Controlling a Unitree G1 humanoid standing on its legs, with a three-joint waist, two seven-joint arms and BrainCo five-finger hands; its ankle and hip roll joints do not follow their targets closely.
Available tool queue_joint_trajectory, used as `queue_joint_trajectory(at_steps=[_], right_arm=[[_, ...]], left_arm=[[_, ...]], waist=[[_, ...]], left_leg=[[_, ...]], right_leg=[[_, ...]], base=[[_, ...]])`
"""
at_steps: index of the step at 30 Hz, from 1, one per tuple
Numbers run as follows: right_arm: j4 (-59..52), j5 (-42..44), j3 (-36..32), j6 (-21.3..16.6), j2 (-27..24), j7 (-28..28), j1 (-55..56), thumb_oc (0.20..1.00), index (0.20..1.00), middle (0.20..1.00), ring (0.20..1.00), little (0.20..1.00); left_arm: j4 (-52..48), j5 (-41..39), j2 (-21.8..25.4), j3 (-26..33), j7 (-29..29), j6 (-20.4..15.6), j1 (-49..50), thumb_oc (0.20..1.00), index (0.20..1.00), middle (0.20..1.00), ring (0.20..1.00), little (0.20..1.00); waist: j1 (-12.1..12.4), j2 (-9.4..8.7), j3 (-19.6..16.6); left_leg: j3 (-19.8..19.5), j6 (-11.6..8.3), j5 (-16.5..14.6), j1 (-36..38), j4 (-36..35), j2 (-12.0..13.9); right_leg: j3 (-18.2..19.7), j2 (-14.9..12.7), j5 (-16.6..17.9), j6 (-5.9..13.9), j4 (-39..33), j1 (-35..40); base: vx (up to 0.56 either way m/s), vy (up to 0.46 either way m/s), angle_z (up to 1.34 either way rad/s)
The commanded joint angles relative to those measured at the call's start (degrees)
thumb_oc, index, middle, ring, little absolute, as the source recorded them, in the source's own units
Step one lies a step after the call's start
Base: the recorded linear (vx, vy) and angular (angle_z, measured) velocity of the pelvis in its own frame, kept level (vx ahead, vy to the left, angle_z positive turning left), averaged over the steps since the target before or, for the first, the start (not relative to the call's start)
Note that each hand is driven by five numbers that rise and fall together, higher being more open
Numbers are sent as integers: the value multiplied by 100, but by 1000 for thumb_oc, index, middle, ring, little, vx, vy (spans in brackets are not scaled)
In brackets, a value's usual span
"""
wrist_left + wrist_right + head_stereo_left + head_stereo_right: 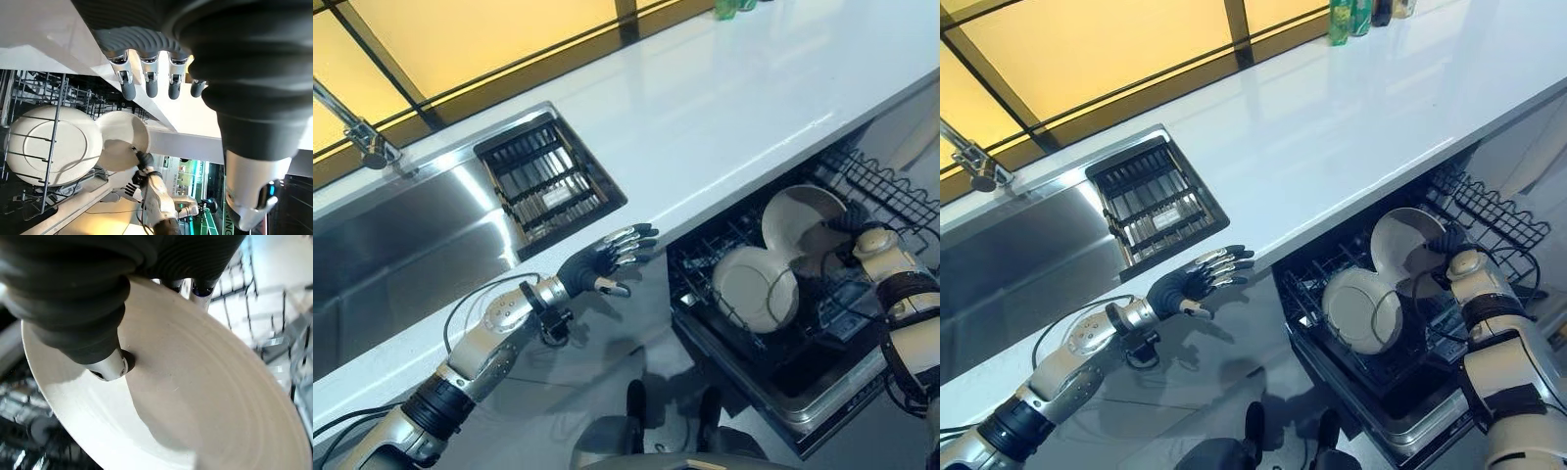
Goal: Pick up plates and place into dishwasher.
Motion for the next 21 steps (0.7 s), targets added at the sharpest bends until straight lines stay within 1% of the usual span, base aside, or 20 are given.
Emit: queue_joint_trajectory(at_steps=[1, 7, 9, 10, 11, 12, 15, 16, 18, 20, 21], right_arm=[[160, 37, 514, -78, -298, 104, -1264, 200, 200, 200, 200, 200], [407, -17, 574, 37, -217, 564, -1217, 200, 200, 200, 200, 200], [452, 125, 592, 53, -173, 699, -1098, 200, 200, 200, 200, 200], [519, 331, 519, -40, -145, 718, -1007, 523, 523, 523, 523, 523], [528, 399, 479, -66, -128, 731, -972, 956, 956, 956, 956, 956], [543, 468, 377, -71, -99, 699, -902, 1000, 1000, 1000, 1000, 1000], [506, 903, 183, -219, -93, 470, -778, 1000, 1000, 1000, 1000, 1000], [431, 1105, -91, -324, -92, 213, -678, 1000, 1000, 1000, 1000, 1000], [387, 1168, -297, -436, -110, -84, -585, 1000, 1000, 1000, 1000, 1000], [265, 1488, -545, -608, -141, -431, -450, 1000, 1000, 1000, 1000, 1000], [166, 1503, -698, -650, -119, -700, -361, 1000, 1000, 1000, 1000, 1000]], left_arm=[[-219, -395, 189, -100, -112, -224, -557, 1000, 1000, 1000, 1000, 1000], [-285, -459, 236, -40, -255, -371, -575, 1000, 1000, 1000, 1000, 1000], [-308, -426, 229, -29, -241, -392, -538, 1000, 1000, 1000, 1000, 1000], [-294, -379, 207, -5, -218, -376, -541, 1000, 1000, 1000, 1000, 1000], [-283, -355, 192, 1, -213, -372, -534, 1000, 1000, 1000, 1000, 1000], [-262, -308, 158, 30, -238, -351, -514, 1000, 1000, 1000, 1000, 1000], [-255, -265, 120, 59, -298, -304, -479, 1000, 1000, 1000, 1000, 1000], [-269, -209, 90, 89, -313, -313, -431, 1000, 1000, 1000, 1000, 1000], [-290, -223, 60, 122, -360, -303, -375, 1000, 1000, 1000, 1000, 1000], [-315, -189, -5, 159, -394, -283, -276, 1000, 1000, 1000, 1000, 1000], [-304, -170, -74, 149, -400, -271, -236, 1000, 1000, 1000, 1000, 1000]], waist=[[198, 6, 391], [265, -21, 431], [268, -49, 435], [262, -75, 436], [261, -87, 434], [256, -112, 422], [233, -150, 410], [198, -170, 400], [175, -194, 383], [128, -232, 356], [96, -254, 346]], left_leg=[[-183, -238, -623, -207, 71, 51], [-203, -244, -561, -350, 50, 48], [-187, -233, -559, -349, 50, 61], [-172, -223, -576, -313, 50, 73], [-163, -220, -582, -296, 50, 77], [-139, -217, -597, -266, 61, 87], [-87, -209, -643, -194, 101, 103], [-25, -204, -695, -134, 154, 114], [30, -198, -761, -89, 240, 120], [84, -167, -868, -54, 405, 118], [112, -146, -943, -39, 540, 108]], right_leg=[[-109, -435, -569, 468, 71, -124], [-180, -443, -522, 476, 86, -271], [-173, -439, -514, 468, 91, -281], [-169, -436, -512, 463, 99, -266], [-166, -436, -512, 462, 99, -256], [-158, -438, -509, 463, 99, -238], [-128, -448, -497, 470, 100, -196], [-118, -468, -498, 474, 107, -164], [-107, -481, -505, 474, 129, -132], [-91, -493, -529, 460, 194, -74], [-75, -507, -583, 443, 294, -50]], base=[[-89, 10, 1], [-76, 6, 7], [-55, 17, 2], [-32, 17, 0], [0, 0, 0], [0, 0, 0], [-13, 31, -1], [-32, 81, -1], [-27, 79, 0], [-26, 99, -2], [-14, 107, -3]])
